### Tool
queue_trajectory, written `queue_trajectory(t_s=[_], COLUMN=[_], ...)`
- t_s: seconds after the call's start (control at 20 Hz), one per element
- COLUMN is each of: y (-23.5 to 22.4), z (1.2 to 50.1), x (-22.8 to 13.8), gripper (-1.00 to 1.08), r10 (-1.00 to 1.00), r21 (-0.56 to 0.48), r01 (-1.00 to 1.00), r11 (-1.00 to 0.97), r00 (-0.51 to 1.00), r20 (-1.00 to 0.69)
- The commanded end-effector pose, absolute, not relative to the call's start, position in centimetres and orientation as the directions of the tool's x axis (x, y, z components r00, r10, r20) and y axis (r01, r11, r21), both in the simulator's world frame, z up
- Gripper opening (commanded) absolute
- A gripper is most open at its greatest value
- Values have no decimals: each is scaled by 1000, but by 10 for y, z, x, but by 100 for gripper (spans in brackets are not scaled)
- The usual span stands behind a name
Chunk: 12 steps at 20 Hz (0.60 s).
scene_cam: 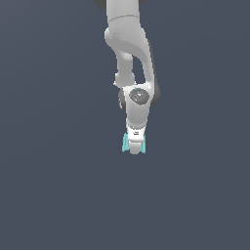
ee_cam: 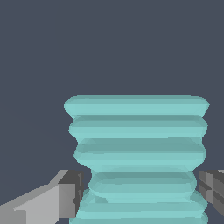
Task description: Pick up the object and move it to a goal position.
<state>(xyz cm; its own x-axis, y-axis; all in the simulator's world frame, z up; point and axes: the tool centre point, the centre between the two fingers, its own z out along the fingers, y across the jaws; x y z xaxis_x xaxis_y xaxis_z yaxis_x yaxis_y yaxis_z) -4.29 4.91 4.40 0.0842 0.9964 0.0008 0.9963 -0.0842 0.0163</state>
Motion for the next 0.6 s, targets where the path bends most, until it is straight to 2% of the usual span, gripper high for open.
queue_trajectory(t_s=[0.0,0.55], y=[33,-79], z=[53,113], x=[-43,-40], gripper=[-100,-100], r10=[996,996], r21=[16,10], r01=[996,996], r11=[-85,-87], r00=[85,87], r20=[1,2])
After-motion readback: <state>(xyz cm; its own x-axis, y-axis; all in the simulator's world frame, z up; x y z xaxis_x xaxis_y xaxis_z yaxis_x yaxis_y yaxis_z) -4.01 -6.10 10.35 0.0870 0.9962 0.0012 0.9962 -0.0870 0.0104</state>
